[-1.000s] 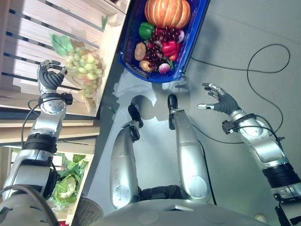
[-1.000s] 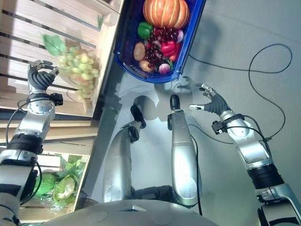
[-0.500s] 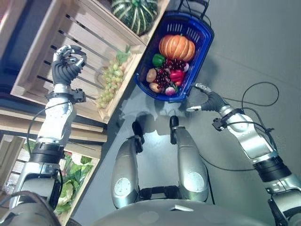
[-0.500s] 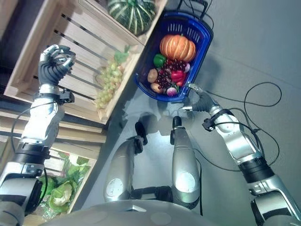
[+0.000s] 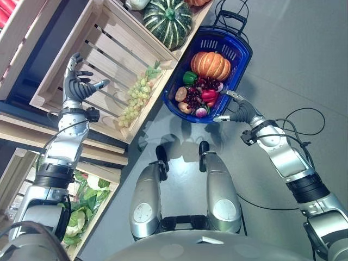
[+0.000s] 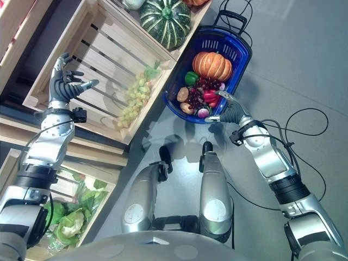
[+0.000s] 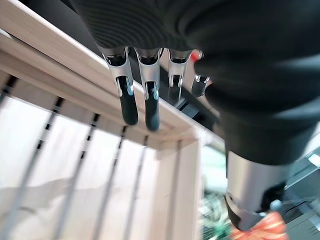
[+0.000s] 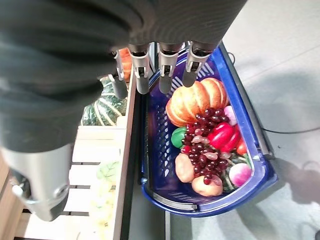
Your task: Pick up fruits and vegetables into the basket
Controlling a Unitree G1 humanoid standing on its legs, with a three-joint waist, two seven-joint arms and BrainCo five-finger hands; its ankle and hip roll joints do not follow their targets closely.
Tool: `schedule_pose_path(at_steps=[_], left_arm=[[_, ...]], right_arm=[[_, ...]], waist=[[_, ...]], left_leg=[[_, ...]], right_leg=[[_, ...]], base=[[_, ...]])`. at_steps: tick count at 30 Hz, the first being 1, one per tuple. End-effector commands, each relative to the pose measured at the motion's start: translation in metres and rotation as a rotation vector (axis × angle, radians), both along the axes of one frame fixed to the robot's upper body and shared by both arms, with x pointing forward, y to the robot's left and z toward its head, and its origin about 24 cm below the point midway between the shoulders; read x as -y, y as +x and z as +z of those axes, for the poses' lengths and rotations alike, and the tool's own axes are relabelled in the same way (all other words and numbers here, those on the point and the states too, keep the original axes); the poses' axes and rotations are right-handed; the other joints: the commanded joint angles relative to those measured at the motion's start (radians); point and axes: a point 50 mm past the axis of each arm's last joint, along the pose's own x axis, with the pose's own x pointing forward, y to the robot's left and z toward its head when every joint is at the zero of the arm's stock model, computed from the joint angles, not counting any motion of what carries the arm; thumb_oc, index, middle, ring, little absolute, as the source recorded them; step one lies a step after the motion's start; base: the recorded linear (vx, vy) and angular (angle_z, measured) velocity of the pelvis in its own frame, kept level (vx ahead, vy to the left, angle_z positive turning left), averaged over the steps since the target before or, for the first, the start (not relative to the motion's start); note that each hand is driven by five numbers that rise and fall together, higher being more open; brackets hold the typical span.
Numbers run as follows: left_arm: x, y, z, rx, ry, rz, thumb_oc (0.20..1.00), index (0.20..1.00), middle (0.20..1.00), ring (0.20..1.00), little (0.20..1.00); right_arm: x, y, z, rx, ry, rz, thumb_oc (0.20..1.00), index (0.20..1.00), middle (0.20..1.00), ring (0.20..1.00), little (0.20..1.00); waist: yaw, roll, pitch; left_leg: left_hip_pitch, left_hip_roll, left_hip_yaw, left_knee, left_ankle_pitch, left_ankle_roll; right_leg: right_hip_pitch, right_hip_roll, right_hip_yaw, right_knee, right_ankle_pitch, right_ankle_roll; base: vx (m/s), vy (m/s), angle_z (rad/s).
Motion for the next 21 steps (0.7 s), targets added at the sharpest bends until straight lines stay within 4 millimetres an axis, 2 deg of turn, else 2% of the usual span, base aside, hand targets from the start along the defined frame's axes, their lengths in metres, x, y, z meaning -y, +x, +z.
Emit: schedule_pose_path(at_steps=[1,7,8,9,21], left_arm=[[-0.014,-0.002,0.009,0.023,0.105,0.103,1.000,1.000,1.000,1.000,1.000],[-0.021,0.003,-0.005,-0.003,0.061,0.172,1.000,1.000,1.000,1.000,1.000],[-0.020,0.003,-0.008,-0.012,0.053,0.171,1.000,1.000,1.000,1.000,1.000],[-0.020,0.003,-0.011,-0.018,0.033,0.170,1.000,1.000,1.000,1.000,1.000],[-0.020,0.017,-0.019,-0.017,-0.162,0.227,1.000,1.000,1.000,1.000,1.000]], right_arm=[[-0.009,-0.003,0.012,0.078,0.056,0.068,1.000,1.000,1.000,1.000,1.000],[-0.003,-0.006,0.012,0.068,0.053,0.095,1.000,1.000,1.000,1.000,1.000],[-0.002,-0.007,0.010,0.057,0.056,0.094,1.000,1.000,1.000,1.000,1.000],[-0.001,-0.008,0.008,0.046,0.058,0.097,1.000,1.000,1.000,1.000,1.000],[0.013,-0.017,-0.015,-0.078,0.092,0.022,1.000,1.000,1.000,1.000,1.000]], waist=[[-0.027,-0.041,-0.050],[-0.051,-0.055,-0.050],[-0.052,-0.054,-0.050],[-0.056,-0.056,-0.050],[-0.092,-0.077,-0.050]], left_leg=[[-0.039,-0.052,0.075,0.075,-0.086,0.080],[-0.133,-0.028,0.088,0.126,-0.096,0.081],[-0.122,-0.030,0.077,0.136,-0.123,0.074],[-0.138,-0.026,0.078,0.147,-0.127,0.074],[-0.306,0.001,0.089,0.173,-0.111,0.059]], right_leg=[[-0.001,0.050,0.006,-0.029,0.002,0.019],[-0.103,0.075,0.024,0.031,-0.014,0.010],[-0.093,0.078,0.031,0.043,-0.040,0.017],[-0.109,0.082,0.033,0.055,-0.045,0.016],[-0.293,0.106,0.032,0.118,-0.047,0.017]], base=[[-0.01,-0.058,-0.05],[0.01,-0.058,-0.08],[0.09,-0.041,-0.10],[0.09,-0.051,-0.12],[0.00,-0.047,-0.04]])
